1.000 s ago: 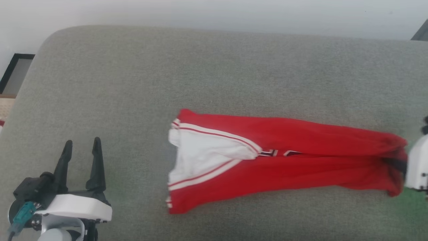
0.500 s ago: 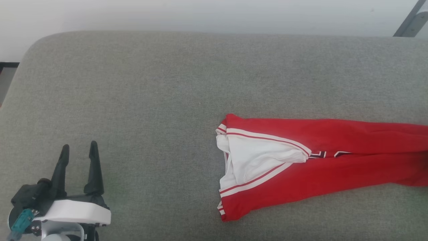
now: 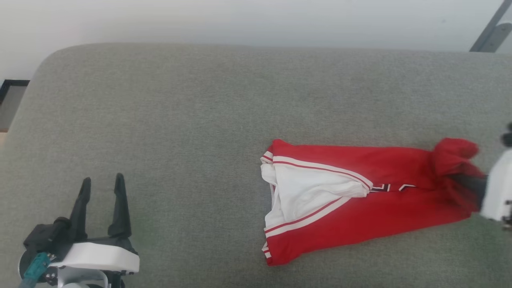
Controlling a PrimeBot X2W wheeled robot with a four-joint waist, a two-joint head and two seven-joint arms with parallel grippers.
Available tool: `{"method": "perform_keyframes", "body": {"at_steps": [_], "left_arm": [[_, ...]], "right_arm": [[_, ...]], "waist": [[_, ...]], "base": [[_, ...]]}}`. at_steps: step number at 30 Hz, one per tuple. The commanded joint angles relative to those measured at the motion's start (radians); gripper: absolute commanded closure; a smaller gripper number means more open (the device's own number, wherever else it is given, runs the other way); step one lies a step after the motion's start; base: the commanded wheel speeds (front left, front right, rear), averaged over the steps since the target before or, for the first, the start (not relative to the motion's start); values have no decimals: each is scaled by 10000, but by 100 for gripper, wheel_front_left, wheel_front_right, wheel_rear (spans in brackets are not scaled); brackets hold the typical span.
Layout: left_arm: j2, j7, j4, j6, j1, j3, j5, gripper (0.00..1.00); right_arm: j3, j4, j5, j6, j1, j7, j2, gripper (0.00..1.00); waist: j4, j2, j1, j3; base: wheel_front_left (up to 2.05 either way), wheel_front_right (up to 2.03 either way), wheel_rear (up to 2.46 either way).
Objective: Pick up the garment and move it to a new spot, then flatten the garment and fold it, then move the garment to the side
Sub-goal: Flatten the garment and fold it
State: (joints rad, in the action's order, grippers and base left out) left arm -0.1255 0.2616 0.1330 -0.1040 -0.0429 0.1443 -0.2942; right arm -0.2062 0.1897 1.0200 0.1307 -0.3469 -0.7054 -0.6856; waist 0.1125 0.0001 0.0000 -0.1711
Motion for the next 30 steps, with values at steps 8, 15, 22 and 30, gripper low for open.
{"method": "perform_keyframes", "body": {"at_steps": [8,15,22,30], "left_arm": [[190,41,323,-163,-295,-352,164,0],[295,42,570,-217,-611,-731,259,0],[385,42,698,-250,-777,-911,231,0],[401,43,777,-258,-759,-917,140,0]], "right_arm": [[-1264,-1069,-465,1,-279,-354,1159,100],[-2158,-706,-1113,1,-813,-353,2204,100],[-2681,-81,-1663,1,-1200,-119,2907,100],[-3087,572,-1943,1,-1492,256,3317,40]], "waist": [[621,-1,0,76],[1161,-1,0,6],[1434,-1,0,-11],[1479,-1,0,139]], "base": [[0,0,0],[0,0,0],[0,0,0],[0,0,0]]}}
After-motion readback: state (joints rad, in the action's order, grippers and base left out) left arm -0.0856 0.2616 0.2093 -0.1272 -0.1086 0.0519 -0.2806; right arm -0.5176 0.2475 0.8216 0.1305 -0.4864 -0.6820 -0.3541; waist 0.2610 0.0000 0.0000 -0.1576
